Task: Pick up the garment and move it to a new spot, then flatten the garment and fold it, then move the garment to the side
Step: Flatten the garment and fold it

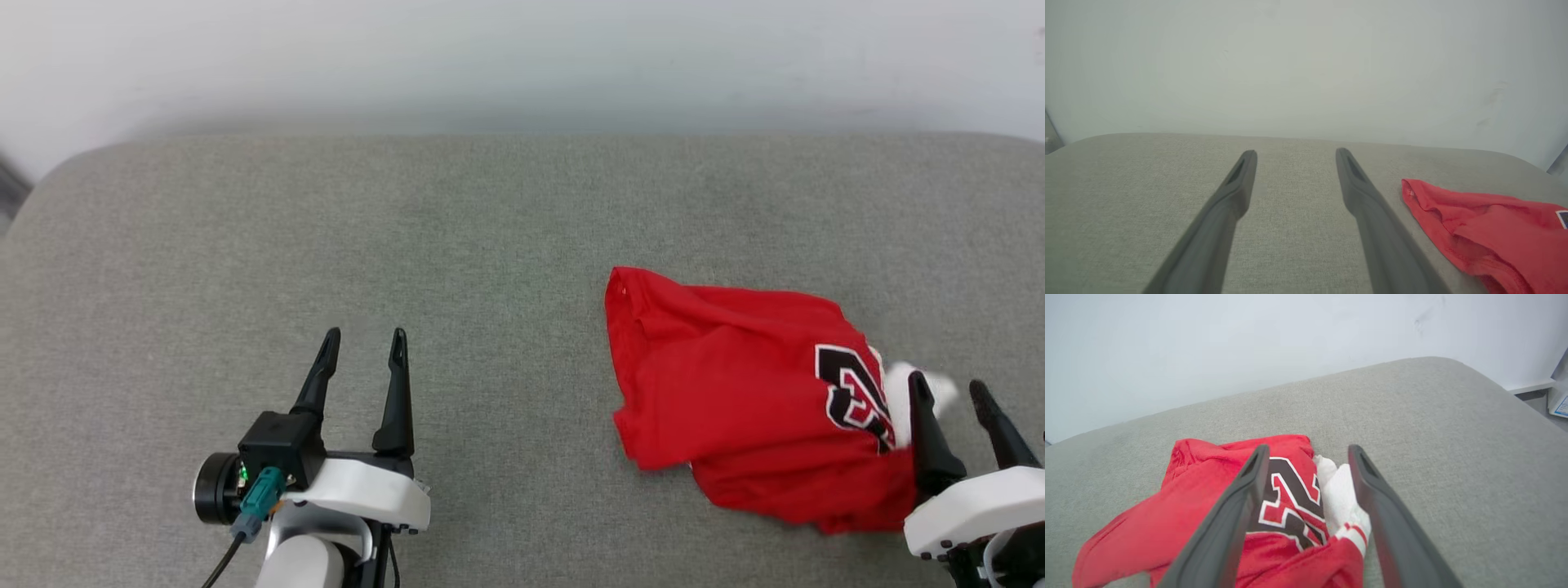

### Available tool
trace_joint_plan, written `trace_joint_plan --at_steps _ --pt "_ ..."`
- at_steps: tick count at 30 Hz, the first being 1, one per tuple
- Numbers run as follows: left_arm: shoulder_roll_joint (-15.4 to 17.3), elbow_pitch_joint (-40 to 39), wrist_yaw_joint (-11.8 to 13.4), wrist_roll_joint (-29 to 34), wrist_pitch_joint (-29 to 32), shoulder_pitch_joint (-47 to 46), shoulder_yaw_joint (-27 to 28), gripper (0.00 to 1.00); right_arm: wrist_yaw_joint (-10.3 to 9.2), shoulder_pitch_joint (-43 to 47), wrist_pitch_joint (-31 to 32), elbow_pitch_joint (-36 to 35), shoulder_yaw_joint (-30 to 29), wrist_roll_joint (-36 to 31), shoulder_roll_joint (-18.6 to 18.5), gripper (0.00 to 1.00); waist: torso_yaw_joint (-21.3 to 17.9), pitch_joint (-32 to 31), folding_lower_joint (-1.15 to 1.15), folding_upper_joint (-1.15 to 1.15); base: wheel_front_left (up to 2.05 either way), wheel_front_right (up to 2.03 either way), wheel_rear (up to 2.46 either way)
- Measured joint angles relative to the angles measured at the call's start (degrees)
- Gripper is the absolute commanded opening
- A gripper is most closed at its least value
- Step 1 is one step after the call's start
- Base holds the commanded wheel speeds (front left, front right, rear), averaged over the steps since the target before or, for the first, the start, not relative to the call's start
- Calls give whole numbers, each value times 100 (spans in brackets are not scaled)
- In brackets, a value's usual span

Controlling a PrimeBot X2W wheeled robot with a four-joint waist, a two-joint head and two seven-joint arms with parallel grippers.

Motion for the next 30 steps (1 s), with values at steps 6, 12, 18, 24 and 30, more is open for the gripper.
trace_joint_plan --at_steps 6,12,18,24,30 --pt "14 75 -10 -18 0 143 -9 100 -1 3 -320 -376 196 -365 -56 100 67 -234 0 0 0 0 0" --pt "82 118 9 -31 10 286 -4 100 0 96 -337 -845 530 -521 -132 100 77 -419 0 0 0 0 0" --pt "149 66 62 25 185 311 -77 100 0 388 -189 -1269 715 -623 -78 100 11 -492 0 0 0 0 0" --pt "164 41 31 180 556 -155 -325 100 -1 499 -103 -1535 944 -646 -30 100 -212 -428 0 0 0 0 0" --pt "69 368 -202 121 1193 -1004 -690 100 -1 412 -67 -1610 1107 -549 -11 100 -622 -319 0 0 0 0 0"
